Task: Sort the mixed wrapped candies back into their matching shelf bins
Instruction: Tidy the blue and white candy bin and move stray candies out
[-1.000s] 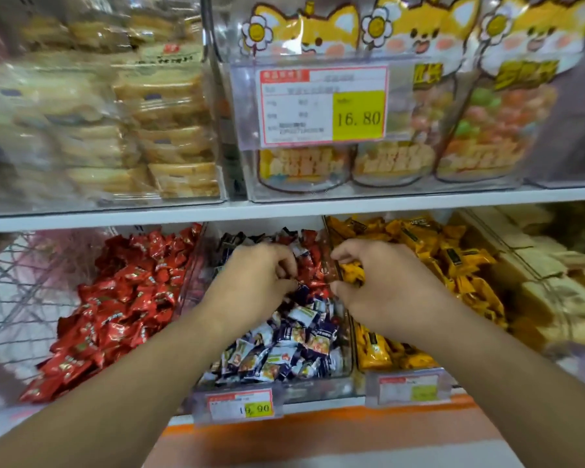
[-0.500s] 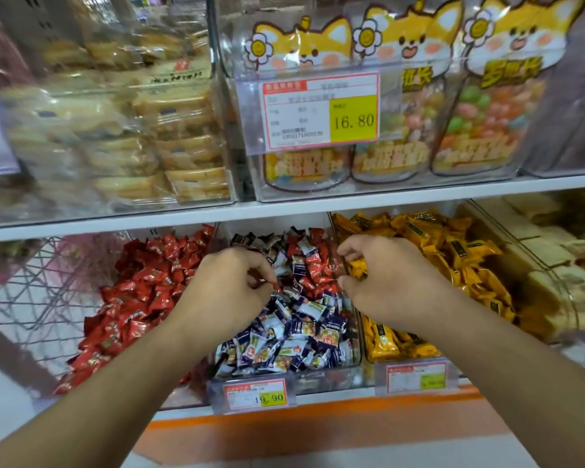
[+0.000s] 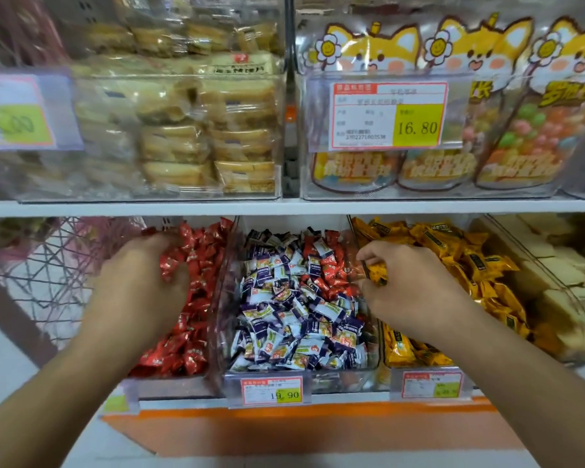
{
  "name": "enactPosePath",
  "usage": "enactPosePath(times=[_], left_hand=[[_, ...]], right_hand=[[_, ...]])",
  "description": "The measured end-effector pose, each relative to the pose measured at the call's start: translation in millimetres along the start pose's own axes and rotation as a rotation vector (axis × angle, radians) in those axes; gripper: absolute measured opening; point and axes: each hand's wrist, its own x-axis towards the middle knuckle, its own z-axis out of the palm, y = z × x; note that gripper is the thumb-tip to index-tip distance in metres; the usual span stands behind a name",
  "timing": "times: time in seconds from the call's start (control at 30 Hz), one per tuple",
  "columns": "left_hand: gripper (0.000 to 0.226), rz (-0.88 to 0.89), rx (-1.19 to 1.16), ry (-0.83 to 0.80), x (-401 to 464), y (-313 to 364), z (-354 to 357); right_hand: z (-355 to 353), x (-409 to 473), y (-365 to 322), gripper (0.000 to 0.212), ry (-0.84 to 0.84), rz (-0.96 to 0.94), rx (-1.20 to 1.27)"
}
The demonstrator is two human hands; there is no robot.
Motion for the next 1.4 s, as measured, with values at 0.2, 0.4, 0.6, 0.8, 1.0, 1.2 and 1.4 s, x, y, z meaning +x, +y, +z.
enactPosePath(times=[0.2,0.4,0.6,0.8,1.0,1.2,1.4], left_hand=[[0.036,0.375,-0.066,-0.225,10,57,29],[0.048,0.508,-0.073,-0.373,49,101,103],[0.044,0.594,0.044,-0.365,73,99,143],[0.023,0.602,0.109,-0.202,68,97,134],[0.02,0.574,0.154,-0.082,51,84,90],[0.035,0.429,0.356,-0.268,39,84,72],[0.052,0.522,-0.009,-0.416,59,113,113]], right_hand=[[1,2,-4,0.036,0.031,-0.005,-0.029],[-1,2,-1,0.039,0.02,-0.03,-0.025],[-2,3,3,0.041,0.041,-0.054,-0.003],[-1,2,2,0.039,0.043,-0.053,0.0],[-1,1,2,0.04,0.029,-0.032,0.02],[-1,1,1,0.037,0.041,-0.026,0.03],[2,4,6,0.041,0.044,-0.046,0.024]])
